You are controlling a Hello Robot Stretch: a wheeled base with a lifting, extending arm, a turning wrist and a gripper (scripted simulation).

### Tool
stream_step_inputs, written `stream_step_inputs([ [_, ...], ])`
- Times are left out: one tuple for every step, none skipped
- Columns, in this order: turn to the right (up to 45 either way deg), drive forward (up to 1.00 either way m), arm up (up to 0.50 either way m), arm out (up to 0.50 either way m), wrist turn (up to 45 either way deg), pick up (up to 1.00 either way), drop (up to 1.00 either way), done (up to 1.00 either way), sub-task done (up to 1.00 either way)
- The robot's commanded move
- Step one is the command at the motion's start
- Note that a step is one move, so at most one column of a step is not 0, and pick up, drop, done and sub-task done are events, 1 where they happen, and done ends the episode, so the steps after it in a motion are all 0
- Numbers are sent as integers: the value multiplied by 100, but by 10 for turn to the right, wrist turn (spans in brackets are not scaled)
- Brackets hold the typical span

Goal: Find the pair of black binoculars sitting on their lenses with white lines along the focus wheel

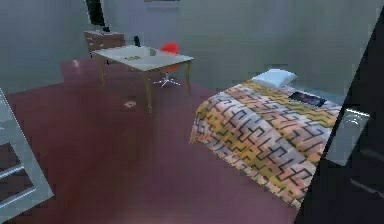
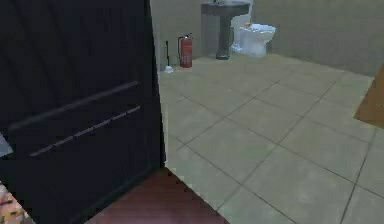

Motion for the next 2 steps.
stream_step_inputs([
  [-300,0,0,0,0,0,0,0,0],
  [0,100,0,0,0,0,0,0,0],
])
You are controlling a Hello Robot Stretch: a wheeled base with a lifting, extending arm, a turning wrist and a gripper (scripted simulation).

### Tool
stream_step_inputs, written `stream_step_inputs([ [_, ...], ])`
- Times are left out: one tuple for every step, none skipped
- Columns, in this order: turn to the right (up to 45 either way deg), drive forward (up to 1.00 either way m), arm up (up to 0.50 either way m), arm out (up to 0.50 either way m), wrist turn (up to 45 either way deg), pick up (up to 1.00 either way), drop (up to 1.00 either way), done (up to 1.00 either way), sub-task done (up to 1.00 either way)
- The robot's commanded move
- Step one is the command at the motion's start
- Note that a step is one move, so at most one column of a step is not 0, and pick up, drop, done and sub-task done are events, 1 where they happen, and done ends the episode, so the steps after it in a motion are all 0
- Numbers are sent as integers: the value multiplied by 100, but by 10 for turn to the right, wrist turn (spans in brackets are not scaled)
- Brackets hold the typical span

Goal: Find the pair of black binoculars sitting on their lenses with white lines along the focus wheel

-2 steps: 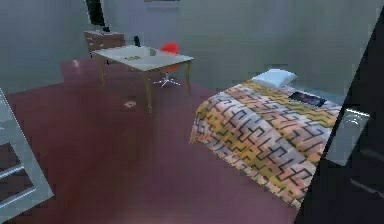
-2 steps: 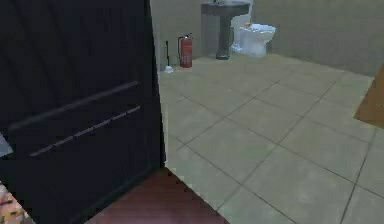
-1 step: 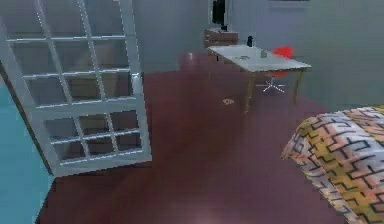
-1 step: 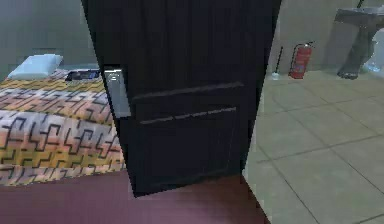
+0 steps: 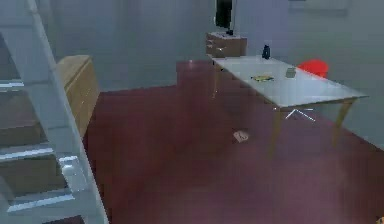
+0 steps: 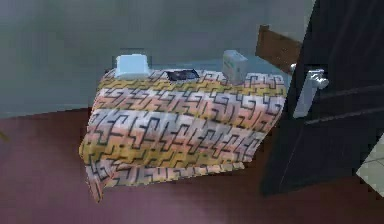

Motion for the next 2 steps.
stream_step_inputs([
  [0,100,0,0,0,0,0,0,0],
  [0,100,0,0,0,0,0,0,0],
])
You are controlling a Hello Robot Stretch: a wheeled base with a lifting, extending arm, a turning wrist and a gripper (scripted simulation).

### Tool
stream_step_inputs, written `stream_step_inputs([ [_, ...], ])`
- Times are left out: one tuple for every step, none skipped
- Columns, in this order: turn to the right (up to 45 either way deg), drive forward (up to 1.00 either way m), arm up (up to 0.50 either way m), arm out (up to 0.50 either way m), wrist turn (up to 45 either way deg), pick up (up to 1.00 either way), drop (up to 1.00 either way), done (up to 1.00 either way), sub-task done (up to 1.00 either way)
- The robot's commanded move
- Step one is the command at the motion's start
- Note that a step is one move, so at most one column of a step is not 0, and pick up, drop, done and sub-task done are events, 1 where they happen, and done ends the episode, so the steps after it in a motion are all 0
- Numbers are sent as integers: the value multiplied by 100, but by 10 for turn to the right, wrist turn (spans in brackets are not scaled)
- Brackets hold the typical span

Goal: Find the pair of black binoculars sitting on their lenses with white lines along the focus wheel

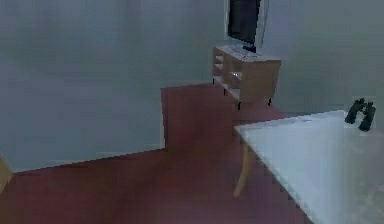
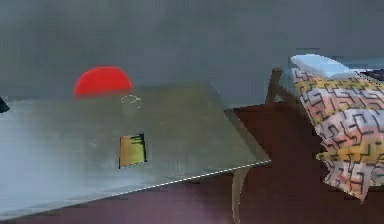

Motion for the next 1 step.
stream_step_inputs([
  [0,100,0,0,0,0,0,0,0],
])
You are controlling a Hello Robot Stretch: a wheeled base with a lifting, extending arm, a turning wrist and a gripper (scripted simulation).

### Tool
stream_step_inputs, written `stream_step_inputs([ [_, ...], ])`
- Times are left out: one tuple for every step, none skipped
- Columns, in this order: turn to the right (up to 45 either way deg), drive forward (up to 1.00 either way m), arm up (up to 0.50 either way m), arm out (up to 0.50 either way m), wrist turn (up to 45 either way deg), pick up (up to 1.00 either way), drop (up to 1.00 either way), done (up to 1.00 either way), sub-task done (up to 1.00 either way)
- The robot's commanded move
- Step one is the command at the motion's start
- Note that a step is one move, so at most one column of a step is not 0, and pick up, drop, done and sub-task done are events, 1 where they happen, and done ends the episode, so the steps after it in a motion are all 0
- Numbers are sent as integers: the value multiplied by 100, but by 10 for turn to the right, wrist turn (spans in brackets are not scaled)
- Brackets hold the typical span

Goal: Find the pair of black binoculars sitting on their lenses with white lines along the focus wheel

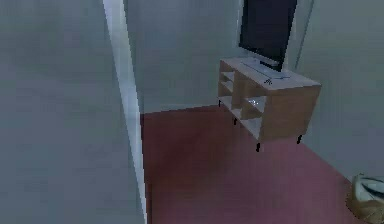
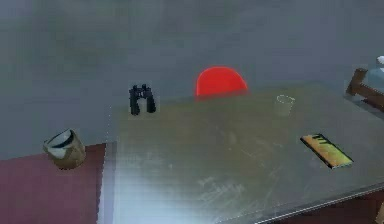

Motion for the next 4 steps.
stream_step_inputs([
  [-90,0,0,0,0,0,0,0,0],
  [0,30,0,0,0,0,0,0,0],
  [450,0,0,0,0,0,0,0,0],
  [240,0,0,0,0,0,0,0,0],
])
